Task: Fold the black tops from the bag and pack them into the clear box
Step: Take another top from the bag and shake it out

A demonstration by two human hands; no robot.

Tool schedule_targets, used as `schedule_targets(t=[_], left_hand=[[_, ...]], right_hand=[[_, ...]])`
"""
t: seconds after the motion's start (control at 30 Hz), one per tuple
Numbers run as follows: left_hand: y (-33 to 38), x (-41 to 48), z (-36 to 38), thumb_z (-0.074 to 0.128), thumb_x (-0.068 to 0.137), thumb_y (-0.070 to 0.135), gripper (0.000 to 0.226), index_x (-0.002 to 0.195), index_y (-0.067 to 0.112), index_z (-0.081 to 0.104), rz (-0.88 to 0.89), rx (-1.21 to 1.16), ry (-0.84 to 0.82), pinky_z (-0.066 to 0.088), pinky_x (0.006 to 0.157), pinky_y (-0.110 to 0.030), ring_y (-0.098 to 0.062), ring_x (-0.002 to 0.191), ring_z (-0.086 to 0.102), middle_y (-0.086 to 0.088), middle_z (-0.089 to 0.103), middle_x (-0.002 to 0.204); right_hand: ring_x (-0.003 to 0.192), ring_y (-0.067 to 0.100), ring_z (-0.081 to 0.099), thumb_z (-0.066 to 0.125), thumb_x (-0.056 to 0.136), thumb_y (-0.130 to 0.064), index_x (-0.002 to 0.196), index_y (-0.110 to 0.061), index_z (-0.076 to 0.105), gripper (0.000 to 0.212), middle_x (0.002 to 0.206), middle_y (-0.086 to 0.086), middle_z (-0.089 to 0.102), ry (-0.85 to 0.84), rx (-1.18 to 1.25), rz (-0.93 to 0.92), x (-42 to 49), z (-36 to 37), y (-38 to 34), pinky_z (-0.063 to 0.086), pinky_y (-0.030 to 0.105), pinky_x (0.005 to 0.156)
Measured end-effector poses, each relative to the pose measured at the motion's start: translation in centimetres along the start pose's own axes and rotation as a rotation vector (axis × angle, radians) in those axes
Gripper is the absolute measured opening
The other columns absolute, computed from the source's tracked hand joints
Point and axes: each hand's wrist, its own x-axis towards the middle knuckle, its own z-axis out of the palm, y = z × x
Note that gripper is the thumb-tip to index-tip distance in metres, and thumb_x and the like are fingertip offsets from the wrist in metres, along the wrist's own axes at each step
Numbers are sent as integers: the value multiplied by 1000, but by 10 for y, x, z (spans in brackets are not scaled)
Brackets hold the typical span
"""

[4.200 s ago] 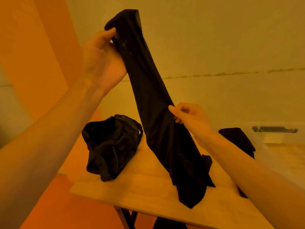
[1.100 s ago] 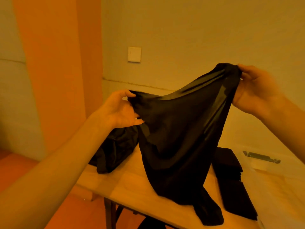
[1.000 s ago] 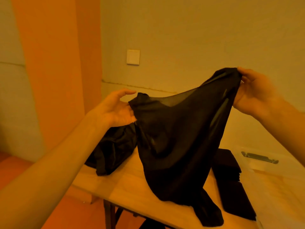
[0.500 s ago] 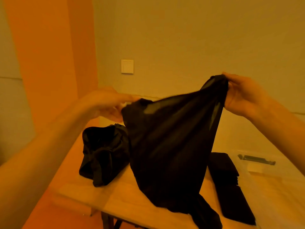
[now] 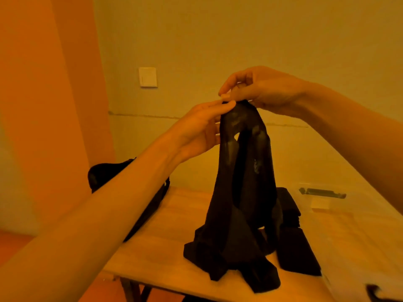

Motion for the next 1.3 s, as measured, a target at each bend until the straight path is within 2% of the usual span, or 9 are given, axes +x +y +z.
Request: schedule_targets(t=[0.1, 0.23, 0.37, 0.53, 0.63, 0.83, 0.93, 1.07, 1.3], left_hand=[[2, 1, -1, 50, 102, 12, 20, 116, 11, 64, -4, -29, -10, 52, 50, -23, -11, 64, 68, -5, 71, 91], [-4, 2, -3, 42, 107, 12, 24, 126, 18, 56, 3, -32, 52, 42, 39, -18, -5, 47, 59, 2, 71, 74], [-23, 4, -9, 39, 108, 14, 28, 132, 22, 51, -27, -140, 46, 31, 36, -16, -4, 40, 41, 1, 72, 79], [-39, -10, -25, 39, 107, 16, 34, 136, 29, 50, -14, -130, 33, 30, 39, -15, -4, 45, 38, 1, 70, 79], [-42, -22, -40, 41, 106, 18, 31, 130, 32, 54, 39, -130, 75, 30, 39, -15, -3, 45, 41, 3, 72, 83], [-55, -38, -68, 52, 91, 17, 26, 114, 24, 62, 11, -155, 243, 22, 42, -17, -5, 44, 35, 3, 72, 83], [-68, -47, -95, 48, 100, 19, 23, 97, 11, 69, -322, -142, 433, 31, 45, -16, -6, 45, 39, 3, 70, 79], [-87, -67, -117, 66, 95, 19, 10, 96, 10, 68, -684, -222, 651, 52, 59, -20, -8, 54, 62, -1, 66, 67], [-79, -78, -128, 59, 101, 20, 15, 108, 10, 68, -586, -89, 599, 54, 46, -23, -16, 56, 71, -5, 73, 77]], right_hand=[[83, 18, 67, 69, 93, -40, 101, -8, 69, 32, 89, 5, 71, 245, 18, 85, -15, 8, 27, 58, 32, 79], [65, 15, 57, 55, 90, -66, 83, -7, 64, 60, 73, 3, 62, 618, -101, 294, -69, 70, 71, 46, 24, 59], [61, 14, 59, 61, 69, -83, 75, -18, 55, 65, 65, -1, 60, 524, -105, 472, -107, 157, 117, 52, 37, 60], [60, 12, 53, 74, 87, -36, 78, -11, 56, 31, 66, -2, 55, 320, -160, 607, -108, 189, 175, 35, 23, 50], [50, 12, 39, 61, 95, -27, 62, -16, 41, 40, 56, 1, 41, 214, -185, 665, -111, 193, 215, 29, 21, 47], [81, 26, 64, 54, 95, -16, 84, -8, 57, 14, 81, 9, 59, 373, 742, 909, -99, 180, 242, 55, 41, 84], [104, 33, 58, 48, 94, -13, 91, -11, 54, 7, 99, 14, 59, 332, 1322, 812, -98, 169, 240, 46, 45, 100], [94, 27, 58, 56, 86, -20, 101, -6, 63, 22, 98, 12, 61, 387, 1516, 730, -101, 156, 239, 41, 35, 94], [79, 20, 60, 69, 89, -27, 116, -6, 66, 35, 101, 12, 68, -75, 714, 1136, -90, 139, 232, 45, 29, 69]])
